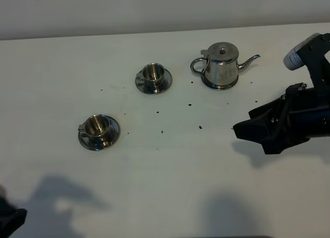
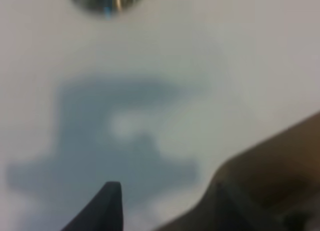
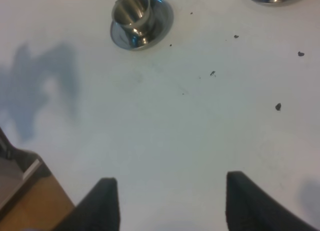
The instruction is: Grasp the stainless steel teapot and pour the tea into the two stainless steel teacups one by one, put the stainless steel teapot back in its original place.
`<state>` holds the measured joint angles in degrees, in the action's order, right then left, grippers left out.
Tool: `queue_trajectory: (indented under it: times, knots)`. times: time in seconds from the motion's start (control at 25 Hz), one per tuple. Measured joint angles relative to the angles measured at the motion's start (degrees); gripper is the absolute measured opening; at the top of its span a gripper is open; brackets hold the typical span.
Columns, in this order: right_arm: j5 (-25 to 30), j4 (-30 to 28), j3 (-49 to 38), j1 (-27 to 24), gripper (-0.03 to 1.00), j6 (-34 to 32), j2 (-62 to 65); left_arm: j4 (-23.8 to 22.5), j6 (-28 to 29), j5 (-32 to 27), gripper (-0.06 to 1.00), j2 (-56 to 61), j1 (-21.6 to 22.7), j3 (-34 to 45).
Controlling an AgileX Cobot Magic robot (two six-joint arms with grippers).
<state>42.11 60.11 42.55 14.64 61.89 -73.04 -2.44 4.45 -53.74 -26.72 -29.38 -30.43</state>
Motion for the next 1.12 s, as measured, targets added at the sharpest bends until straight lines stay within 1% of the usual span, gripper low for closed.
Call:
queue_trajectory:
  times: [0.12, 0.2, 0.28, 0.36, 0.68, 0.76, 0.8, 0.88, 1.12]
  knots:
    - [0.40, 0.00, 0.00, 0.00, 0.46, 0.00, 0.00, 1.84, -1.70, -1.14, 0.45, 5.54, 0.00, 0.00]
    - [0.62, 0.00, 0.00, 0.00, 0.46, 0.00, 0.00, 2.90, -2.01, -2.97, 0.45, 8.17, 0.00, 0.00]
    - [0.82, 0.00, 0.00, 0.00, 0.46, 0.00, 0.00, 3.42, -2.14, -4.85, 0.45, 10.21, 0.00, 0.19]
    - [0.82, 0.00, 0.00, 0.00, 0.46, 0.00, 0.05, 3.77, -2.15, -5.29, 0.45, 11.78, 0.00, 0.47]
    - [1.03, 0.00, 0.00, 0.00, 0.46, 0.00, 0.05, 4.89, -2.72, -6.40, 0.45, 12.87, 0.00, 1.22]
    - [1.03, 0.00, 0.00, 0.00, 0.46, 0.00, 0.05, 4.99, -2.72, -6.40, 0.45, 12.87, 0.59, 1.22]
    - [1.03, 0.00, 0.00, 0.00, 0.46, 0.00, 0.05, 5.04, -2.72, -6.40, 0.45, 12.87, 1.40, 1.22]
    - [1.03, 0.00, 0.00, 0.00, 0.46, 0.00, 0.05, 5.04, -2.72, -6.46, 0.45, 12.87, 4.74, 1.22]
    - [1.10, 0.68, 0.00, 0.00, 0.46, 0.00, 0.05, 5.04, -2.72, -6.46, 0.45, 12.87, 18.88, 1.22]
